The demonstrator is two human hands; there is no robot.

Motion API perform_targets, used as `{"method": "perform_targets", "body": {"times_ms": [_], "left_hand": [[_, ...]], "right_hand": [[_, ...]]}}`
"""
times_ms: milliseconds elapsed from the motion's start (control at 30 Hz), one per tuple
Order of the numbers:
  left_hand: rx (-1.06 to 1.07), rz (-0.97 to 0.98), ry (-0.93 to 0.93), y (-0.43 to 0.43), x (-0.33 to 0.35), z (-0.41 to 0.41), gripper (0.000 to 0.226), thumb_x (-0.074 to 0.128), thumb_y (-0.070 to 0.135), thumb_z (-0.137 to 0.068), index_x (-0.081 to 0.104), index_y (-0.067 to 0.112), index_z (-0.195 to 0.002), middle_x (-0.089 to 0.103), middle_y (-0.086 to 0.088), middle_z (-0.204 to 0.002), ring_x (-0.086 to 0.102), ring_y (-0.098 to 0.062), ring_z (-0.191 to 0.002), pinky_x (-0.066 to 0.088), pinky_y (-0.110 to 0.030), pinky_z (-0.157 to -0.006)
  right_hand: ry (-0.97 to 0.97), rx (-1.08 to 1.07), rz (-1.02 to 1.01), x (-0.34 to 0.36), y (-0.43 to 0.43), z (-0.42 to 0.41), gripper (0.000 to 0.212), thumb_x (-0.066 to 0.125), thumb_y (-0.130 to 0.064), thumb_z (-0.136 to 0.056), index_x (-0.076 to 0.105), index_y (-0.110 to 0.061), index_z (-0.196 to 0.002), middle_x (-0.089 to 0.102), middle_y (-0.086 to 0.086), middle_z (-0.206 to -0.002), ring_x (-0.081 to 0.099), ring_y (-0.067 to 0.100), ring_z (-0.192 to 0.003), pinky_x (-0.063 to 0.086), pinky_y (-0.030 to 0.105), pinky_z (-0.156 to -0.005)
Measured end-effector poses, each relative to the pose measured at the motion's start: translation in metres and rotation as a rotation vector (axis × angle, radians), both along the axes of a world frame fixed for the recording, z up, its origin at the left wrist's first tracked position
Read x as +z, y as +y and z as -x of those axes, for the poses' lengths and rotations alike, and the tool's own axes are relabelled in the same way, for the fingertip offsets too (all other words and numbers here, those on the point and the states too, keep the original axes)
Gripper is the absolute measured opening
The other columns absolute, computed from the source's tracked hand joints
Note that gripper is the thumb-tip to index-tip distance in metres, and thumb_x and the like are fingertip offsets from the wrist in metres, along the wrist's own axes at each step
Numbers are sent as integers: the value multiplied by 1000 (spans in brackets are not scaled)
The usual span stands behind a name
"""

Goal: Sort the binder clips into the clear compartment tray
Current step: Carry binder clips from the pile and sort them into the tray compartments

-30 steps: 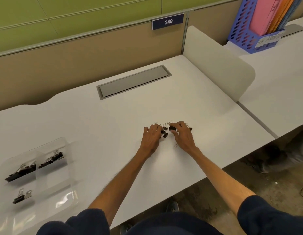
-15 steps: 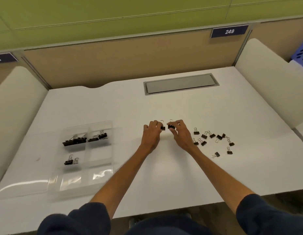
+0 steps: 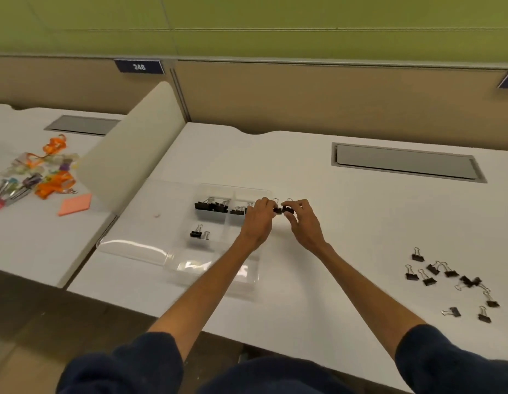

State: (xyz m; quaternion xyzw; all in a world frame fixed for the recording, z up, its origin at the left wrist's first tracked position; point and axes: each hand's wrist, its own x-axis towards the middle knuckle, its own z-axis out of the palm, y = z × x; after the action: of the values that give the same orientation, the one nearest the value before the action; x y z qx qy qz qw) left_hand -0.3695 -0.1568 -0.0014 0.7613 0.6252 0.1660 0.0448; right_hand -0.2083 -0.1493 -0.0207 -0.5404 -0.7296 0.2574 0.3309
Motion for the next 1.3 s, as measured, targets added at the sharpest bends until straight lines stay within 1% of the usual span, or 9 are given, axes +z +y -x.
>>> {"method": "perform_targets", "body": {"times_ms": [167,333,533,700,833,1000,1100,1200,1300], "left_hand": [[71,-2,38,-15,1,59,24,49,8,-95,55,11,-117,56,-6,-118,51,-26,-110,39,-39,-83],[164,20,103,-32,-1,120,26,49,4,-93,56,13,-116,58,-4,-117,51,-25,-110,37,-37,-82],[236,92,175,-50,-9,168,23,54,8,-92,57,16,-113,59,-2,-119,48,-23,-113,33,-38,-82],[226,107,216,-62,-15,189,30,44,-1,-91,57,16,-112,57,-2,-115,45,-23,-115,28,-36,-80],[180,108,227,-63,-15,201,32,46,-3,-89,56,15,-113,56,-3,-114,43,-23,-117,26,-36,-80],[145,113,292,-62,-14,205,30,50,-5,-89,57,13,-112,56,-6,-112,42,-24,-119,29,-44,-95],[121,126,335,-60,-12,211,33,52,-6,-87,59,13,-113,58,-6,-111,42,-24,-119,28,-46,-98],[112,138,345,-58,-9,215,32,48,-5,-86,62,13,-110,59,-5,-109,43,-24,-117,29,-46,-97],[109,133,325,-58,-9,214,30,50,-3,-85,62,13,-107,61,-4,-107,43,-23,-116,28,-45,-97]], "right_hand": [[-13,89,-25,2,0,57,28,52,-27,-97,56,-24,-125,54,2,-117,58,19,-99,49,35,-82],[-27,151,-39,4,-4,106,37,63,-27,-91,53,-23,-126,62,-1,-113,55,19,-105,42,37,-85],[-69,215,-52,-2,-13,150,40,67,-36,-86,53,-27,-122,65,-11,-97,52,15,-95,36,38,-86],[-125,272,-55,-6,-22,177,29,65,-36,-87,58,-28,-114,66,-12,-98,49,14,-102,27,33,-84],[-164,291,-57,-7,-25,191,23,65,-32,-88,63,-24,-109,67,-10,-104,50,15,-106,28,33,-87],[-204,287,-29,-8,-22,200,21,65,-35,-88,63,-26,-106,66,-12,-100,48,14,-106,25,32,-86],[-198,286,-19,-8,-23,202,17,67,-36,-86,65,-26,-100,65,-12,-96,47,14,-106,26,34,-86],[-202,309,23,-9,-24,204,13,65,-36,-87,68,-25,-93,67,-11,-98,45,15,-110,28,40,-92],[-225,323,32,-10,-25,202,17,60,-36,-91,71,-24,-95,68,-7,-103,45,16,-114,27,43,-95]]}}
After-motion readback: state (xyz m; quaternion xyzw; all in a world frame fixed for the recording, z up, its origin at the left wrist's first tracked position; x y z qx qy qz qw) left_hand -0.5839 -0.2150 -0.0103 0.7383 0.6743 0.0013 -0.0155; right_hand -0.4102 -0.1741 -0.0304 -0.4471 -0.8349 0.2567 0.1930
